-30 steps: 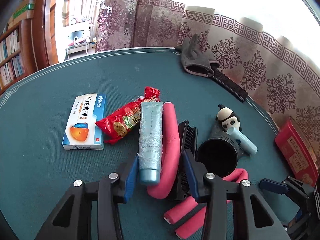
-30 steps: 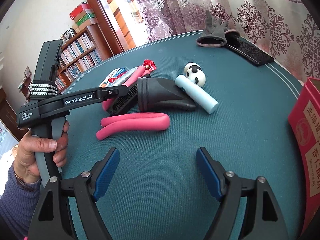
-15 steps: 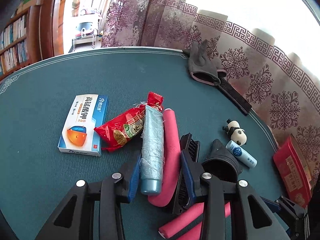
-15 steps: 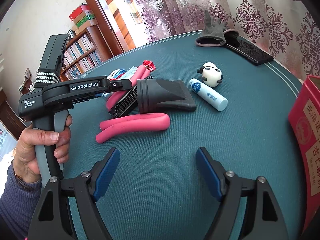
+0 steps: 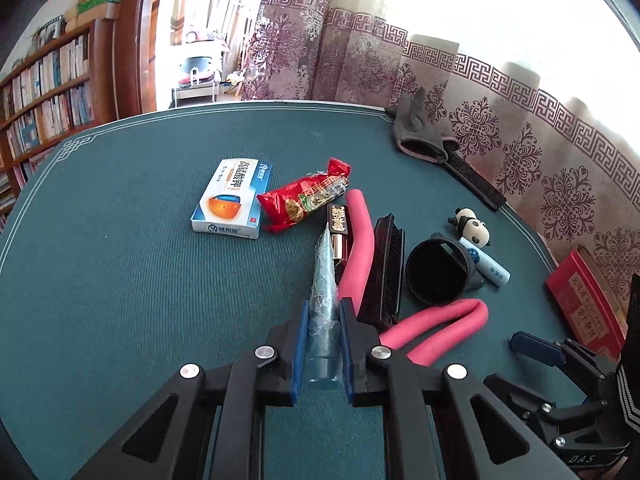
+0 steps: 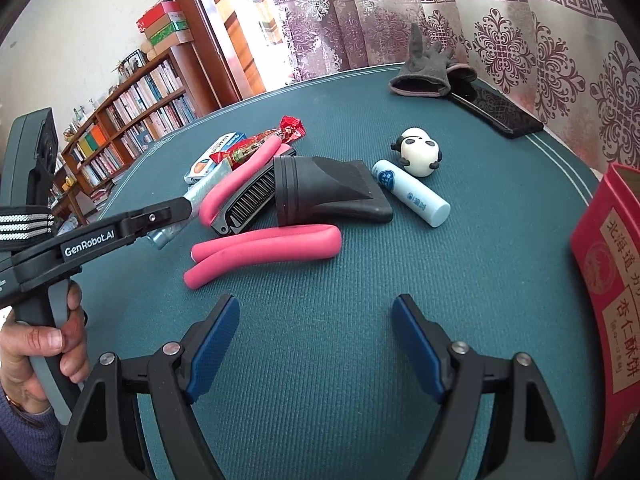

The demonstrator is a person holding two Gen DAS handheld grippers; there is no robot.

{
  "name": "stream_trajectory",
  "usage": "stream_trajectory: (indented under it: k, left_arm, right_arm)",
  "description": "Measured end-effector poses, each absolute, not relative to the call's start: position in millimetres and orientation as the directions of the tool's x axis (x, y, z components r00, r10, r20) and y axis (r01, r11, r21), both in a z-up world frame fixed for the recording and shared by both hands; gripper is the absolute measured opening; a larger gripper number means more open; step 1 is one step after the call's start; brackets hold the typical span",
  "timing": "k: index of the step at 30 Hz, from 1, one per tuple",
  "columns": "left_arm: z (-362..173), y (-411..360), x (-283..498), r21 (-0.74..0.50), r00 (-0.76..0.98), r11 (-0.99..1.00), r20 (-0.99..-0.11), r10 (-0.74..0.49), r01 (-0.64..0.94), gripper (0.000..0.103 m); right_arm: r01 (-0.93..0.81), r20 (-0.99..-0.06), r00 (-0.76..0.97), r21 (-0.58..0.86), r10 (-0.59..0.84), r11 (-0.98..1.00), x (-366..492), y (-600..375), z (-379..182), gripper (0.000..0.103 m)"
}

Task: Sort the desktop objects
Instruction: 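Lift the blue tube with left tool while right tool grasps the pink foam roller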

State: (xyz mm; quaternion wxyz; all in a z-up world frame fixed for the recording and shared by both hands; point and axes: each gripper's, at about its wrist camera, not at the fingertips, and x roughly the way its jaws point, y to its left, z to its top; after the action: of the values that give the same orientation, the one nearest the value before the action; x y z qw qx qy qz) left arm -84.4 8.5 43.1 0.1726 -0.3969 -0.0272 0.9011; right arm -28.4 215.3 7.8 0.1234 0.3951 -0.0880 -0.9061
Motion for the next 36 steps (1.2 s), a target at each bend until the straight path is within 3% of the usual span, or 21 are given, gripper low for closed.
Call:
stream_trajectory:
  k: [11, 15, 22, 26, 27, 29, 31, 36]
  left_arm:
    - [44.1, -21.7, -40.7, -0.166, -0.682, -0.963, -0.68, 0.267, -0.212, 0.016]
    - [39.7, -25.1, -34.9, -0.185, -0.68, -0.96, -0.678, 0.279, -0.21, 0.016]
    - [36.9, -26.7, -34.8, -0.204, -0.68, -0.954, -0.67, 0.298, -0.218, 0.016]
    - [34.9, -27.5, -35.1, -0.213, -0.677, -0.952, -0.67, 0.306, -0.219, 0.016]
    - [34.7, -27.9, -35.0, -0.216, -0.677, -0.952, -0.669, 0.307, -0.218, 0.016]
    - [33.8, -28.6, -35.3, -0.22, -0.675, -0.951, -0.67, 0.31, -0.218, 0.016]
    - [32.8, -28.8, -35.8, -0.223, -0.672, -0.95, -0.672, 0.311, -0.217, 0.016]
    - [34.1, -29.0, -34.4, -0.226, -0.673, -0.95, -0.671, 0.312, -0.215, 0.016]
  right_arm:
    - [0.208, -0.68, -0.669, 0.215, -0.299, -0.954, -28.4, 191.4, 24.9, 0.082]
    - [0.224, -0.694, -0.627, 0.275, -0.354, -0.935, -40.6, 183.2, 22.0, 0.082]
    - [0.065, -0.677, -0.593, 0.499, -0.436, -0.864, -61.4, 215.7, 10.0, 0.082]
    - [0.045, -0.67, -0.604, 0.513, -0.432, -0.857, -79.3, 210.8, 10.1, 0.081]
    - [0.044, -0.67, -0.613, 0.501, -0.419, -0.864, -83.7, 207.4, 10.5, 0.08]
    - [0.052, -0.674, -0.618, 0.478, -0.404, -0.877, -91.1, 198.1, 11.2, 0.065]
    - [0.07, -0.696, -0.592, 0.456, -0.405, -0.887, -98.0, 187.5, 7.3, 0.034]
    - [0.132, -0.7, -0.622, 0.349, -0.352, -0.928, -84.9, 176.4, 15.1, 0.031]
